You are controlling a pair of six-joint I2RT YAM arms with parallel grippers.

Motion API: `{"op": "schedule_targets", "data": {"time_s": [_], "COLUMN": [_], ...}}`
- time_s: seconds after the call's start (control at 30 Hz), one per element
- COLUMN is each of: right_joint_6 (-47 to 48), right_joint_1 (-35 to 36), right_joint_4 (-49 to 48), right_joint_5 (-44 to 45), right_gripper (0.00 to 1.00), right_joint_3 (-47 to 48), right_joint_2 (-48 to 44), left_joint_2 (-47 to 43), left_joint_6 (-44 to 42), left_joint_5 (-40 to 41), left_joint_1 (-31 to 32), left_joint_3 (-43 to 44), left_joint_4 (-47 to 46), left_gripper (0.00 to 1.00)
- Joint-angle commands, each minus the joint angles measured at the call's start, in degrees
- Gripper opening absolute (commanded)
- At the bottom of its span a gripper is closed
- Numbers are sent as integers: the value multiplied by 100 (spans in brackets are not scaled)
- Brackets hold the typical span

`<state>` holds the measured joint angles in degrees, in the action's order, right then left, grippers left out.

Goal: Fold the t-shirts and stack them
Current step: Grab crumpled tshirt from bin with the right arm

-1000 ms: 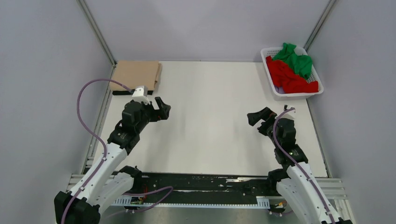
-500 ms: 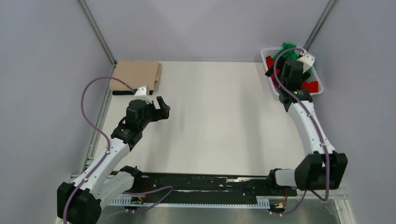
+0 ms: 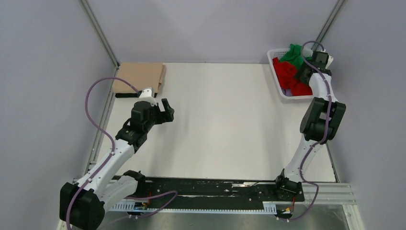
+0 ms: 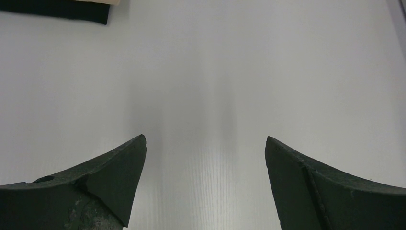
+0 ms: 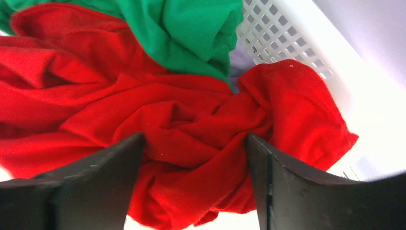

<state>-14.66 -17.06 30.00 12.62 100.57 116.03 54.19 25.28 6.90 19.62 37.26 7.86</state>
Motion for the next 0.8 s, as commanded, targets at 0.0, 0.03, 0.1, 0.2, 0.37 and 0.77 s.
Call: {"op": "schedule_targets", "data": {"time_s": [0.0, 0.03, 0.1, 0.2, 0.37, 0.77], "right_joint_6": [53, -57, -113, -101, -95, -596], "right_joint_1": [-17, -12, -12, -17, -10, 262], "right_joint_4": [308, 297, 220, 135, -163, -792], "right_joint_5": [-218, -250, -418, -818, -1259, -3656], "right_gripper": [70, 58, 19, 0, 0, 0], "right_joint_3": [545, 483, 391, 461, 615, 956], "right_joint_2": [465, 479, 452, 344, -327, -2386], "left_joint_2": [25, 11, -8, -18, -15, -522], "left_joint_6": [-98, -101, -102, -102, -78, -43], "left_joint_5": [38, 88, 114, 49, 1, -57], "left_joint_1": [-19, -19, -19, -19, -19, -19], "left_joint_3": [289, 291, 287, 267, 278, 77], "left_joint_4": [-161, -157, -150, -206, -205, -265], "left_gripper": [100, 100, 100, 100, 100, 100]}}
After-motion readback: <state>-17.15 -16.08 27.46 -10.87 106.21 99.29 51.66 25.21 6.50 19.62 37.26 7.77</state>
